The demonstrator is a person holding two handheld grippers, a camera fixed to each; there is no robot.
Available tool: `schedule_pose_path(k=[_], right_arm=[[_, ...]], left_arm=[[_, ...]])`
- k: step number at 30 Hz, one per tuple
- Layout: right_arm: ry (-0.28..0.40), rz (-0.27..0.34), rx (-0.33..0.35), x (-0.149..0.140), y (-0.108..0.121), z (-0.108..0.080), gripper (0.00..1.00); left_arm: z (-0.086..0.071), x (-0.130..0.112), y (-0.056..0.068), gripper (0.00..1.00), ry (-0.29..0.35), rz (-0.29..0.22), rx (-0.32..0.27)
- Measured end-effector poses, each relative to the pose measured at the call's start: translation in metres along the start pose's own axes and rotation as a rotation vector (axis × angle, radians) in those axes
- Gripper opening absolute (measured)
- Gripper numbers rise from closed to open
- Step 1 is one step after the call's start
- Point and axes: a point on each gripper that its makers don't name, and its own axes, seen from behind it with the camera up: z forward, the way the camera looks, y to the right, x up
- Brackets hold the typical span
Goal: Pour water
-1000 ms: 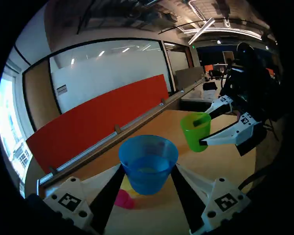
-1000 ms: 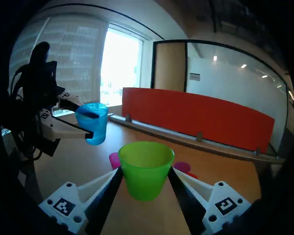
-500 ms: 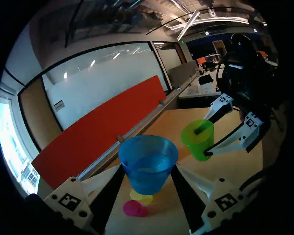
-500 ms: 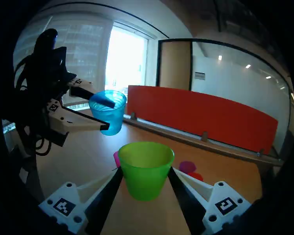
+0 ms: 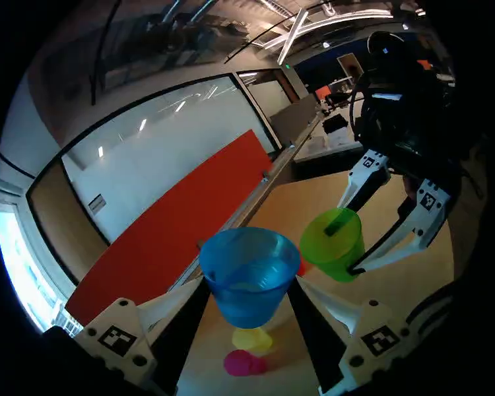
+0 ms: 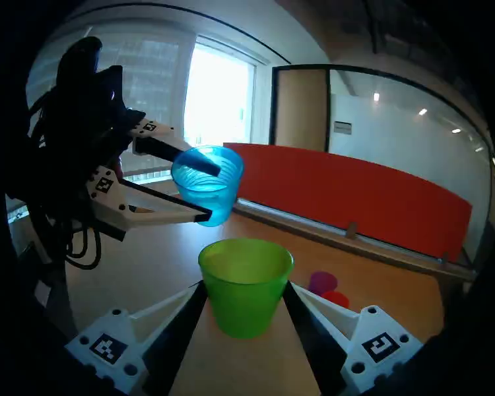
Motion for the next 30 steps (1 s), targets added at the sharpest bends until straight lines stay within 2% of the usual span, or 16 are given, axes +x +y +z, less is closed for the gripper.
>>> schedule_pose_path(k=[5,30], right_arm=[[0.0,0.0,0.001,0.0,-0.001,-0.001,0.87],[0.007,-0.006,0.013,0.004,-0.012,-0.001,0.87]], left_arm=[[0.002,0.004,0.002,0.81,0.003,0.046,0.003],[0.006,0.016,0.011,0.81,0.022,0.144,-0.004]])
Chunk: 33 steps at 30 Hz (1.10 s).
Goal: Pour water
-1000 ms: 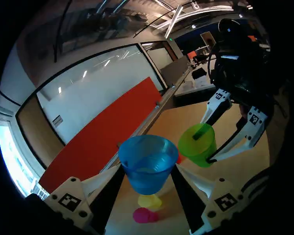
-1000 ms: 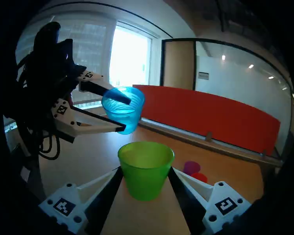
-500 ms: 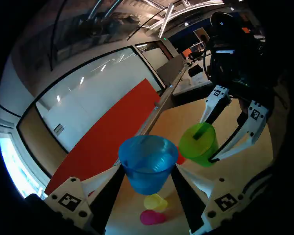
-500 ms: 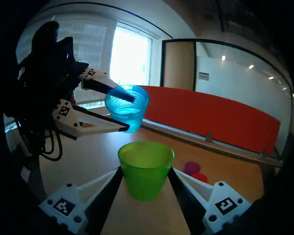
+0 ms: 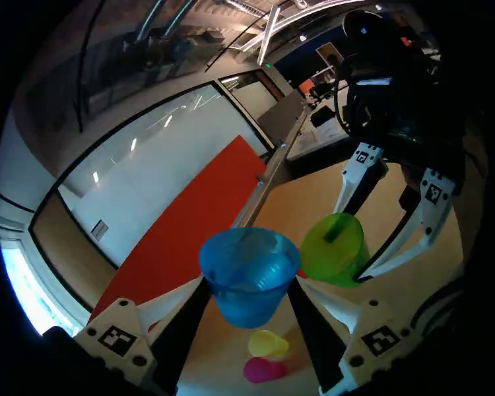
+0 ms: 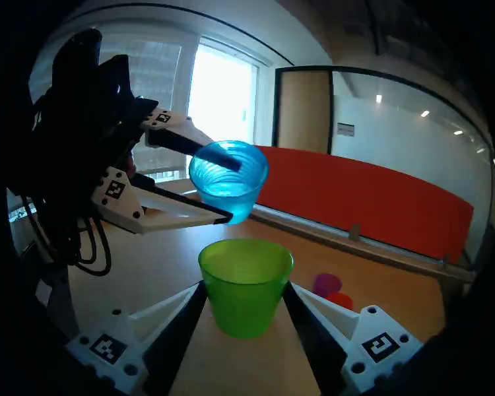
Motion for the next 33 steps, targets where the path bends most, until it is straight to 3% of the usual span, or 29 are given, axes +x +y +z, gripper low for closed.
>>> schedule_pose_path(k=[33], right_arm=[[0.006,0.005,0.004,-0.003,0.002,0.005,0.87]], left_arm=[[0.017,-0.004,0.006,0.81,0.005,0.19,0.023]])
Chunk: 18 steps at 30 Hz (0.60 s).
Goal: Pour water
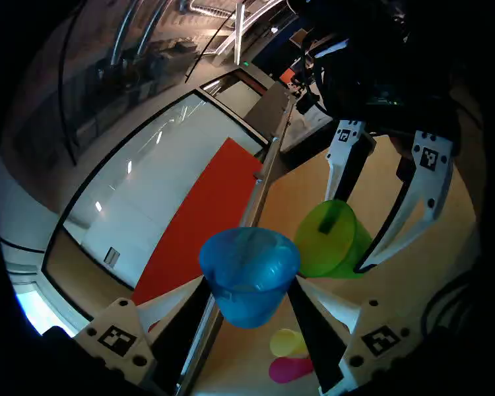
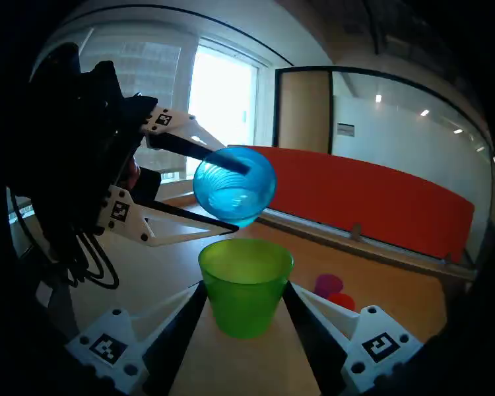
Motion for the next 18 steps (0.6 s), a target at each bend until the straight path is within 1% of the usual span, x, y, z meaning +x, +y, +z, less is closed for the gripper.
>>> schedule_pose_path(k=[11,18], right_arm=[[0.008,-0.003,-0.004,0.0014,0.001,0.0033,0.87],[0.008,-0.003,-0.004,0.0005,0.0026,0.0034,0.87]], left_arm=[[0.0031,0.0021,-0.0022,0.81,0.004,0.05,0.011],[0.0046,0.0007,-0.0014,0.81,0.0,0.063,0.011]])
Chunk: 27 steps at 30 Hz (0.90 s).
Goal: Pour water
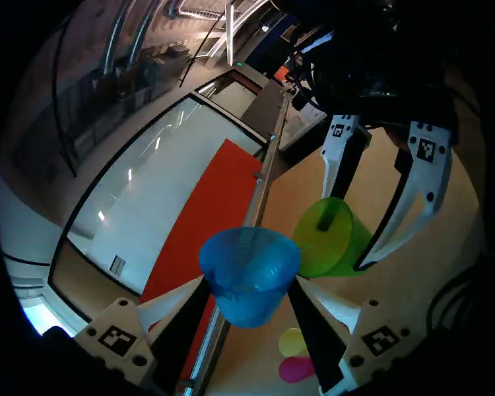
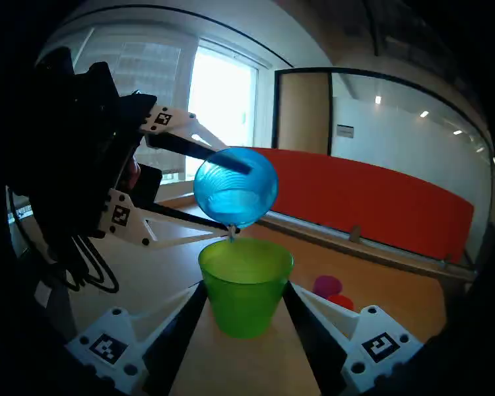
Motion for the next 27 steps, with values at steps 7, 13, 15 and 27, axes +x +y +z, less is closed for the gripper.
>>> schedule_pose_path(k=[7,13,15,27], right_arm=[[-0.001,-0.002,0.002,0.0,0.0001,0.0007,0.87],[0.0,-0.001,0.003,-0.0001,-0.0005,0.0014,0.87],[0.001,-0.001,0.003,-0.0002,-0.0005,0.0017,0.87],[0.004,0.0,0.002,0.0008,0.0002,0.0026,0.87]], left_arm=[[0.0013,-0.0004,0.0,0.81,-0.001,0.014,0.003],[0.0014,0.0004,-0.0004,0.81,0.001,0.015,0.004],[0.0018,0.0008,-0.0007,0.81,0.001,0.019,0.005],[0.0043,0.0031,-0.0023,0.81,0.005,0.038,0.008]])
